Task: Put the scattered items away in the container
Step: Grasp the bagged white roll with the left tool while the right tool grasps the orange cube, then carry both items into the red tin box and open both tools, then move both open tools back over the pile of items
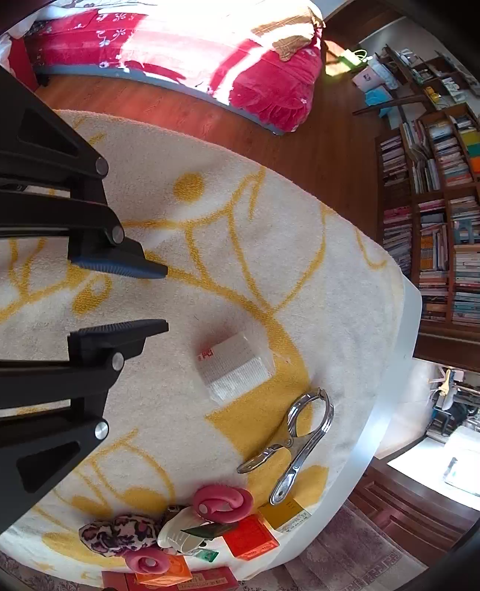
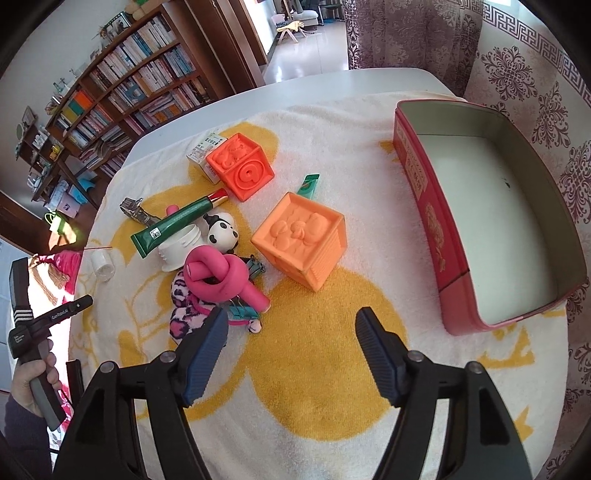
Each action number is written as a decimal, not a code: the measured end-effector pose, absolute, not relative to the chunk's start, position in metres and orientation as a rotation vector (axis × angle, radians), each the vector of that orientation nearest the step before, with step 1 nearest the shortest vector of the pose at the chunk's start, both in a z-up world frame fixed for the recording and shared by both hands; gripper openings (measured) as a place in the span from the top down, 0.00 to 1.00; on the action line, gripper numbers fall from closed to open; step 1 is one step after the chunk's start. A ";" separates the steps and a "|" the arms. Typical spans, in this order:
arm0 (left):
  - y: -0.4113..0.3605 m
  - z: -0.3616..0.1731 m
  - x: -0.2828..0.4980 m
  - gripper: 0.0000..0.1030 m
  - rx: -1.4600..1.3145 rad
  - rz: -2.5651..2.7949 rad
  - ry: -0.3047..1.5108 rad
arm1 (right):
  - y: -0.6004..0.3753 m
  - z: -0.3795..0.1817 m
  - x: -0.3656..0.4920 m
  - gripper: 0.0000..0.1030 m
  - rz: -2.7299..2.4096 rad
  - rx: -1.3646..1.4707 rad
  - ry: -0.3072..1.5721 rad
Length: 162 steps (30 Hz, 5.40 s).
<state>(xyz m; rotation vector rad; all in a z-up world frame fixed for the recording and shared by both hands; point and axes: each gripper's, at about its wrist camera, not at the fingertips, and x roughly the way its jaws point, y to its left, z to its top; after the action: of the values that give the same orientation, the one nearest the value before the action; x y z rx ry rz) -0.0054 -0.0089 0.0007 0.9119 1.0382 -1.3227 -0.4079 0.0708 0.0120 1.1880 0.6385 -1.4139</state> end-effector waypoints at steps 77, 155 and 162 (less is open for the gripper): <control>0.067 0.116 -0.233 0.64 0.814 -1.708 0.963 | 0.093 0.058 -0.597 0.25 -1.755 1.046 0.517; 0.071 0.072 -0.196 0.20 0.808 -1.427 1.091 | 0.156 0.036 -0.466 0.23 -1.328 1.036 0.574; 0.062 0.057 -0.171 0.20 0.819 -1.390 1.132 | 0.131 0.035 -0.434 0.23 -1.261 1.041 0.595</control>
<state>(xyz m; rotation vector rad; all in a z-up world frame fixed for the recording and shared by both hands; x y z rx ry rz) -0.1705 0.0617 0.0570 0.8187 1.1320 -1.3901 -0.4340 0.1314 0.0350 1.0407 0.5951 -1.2608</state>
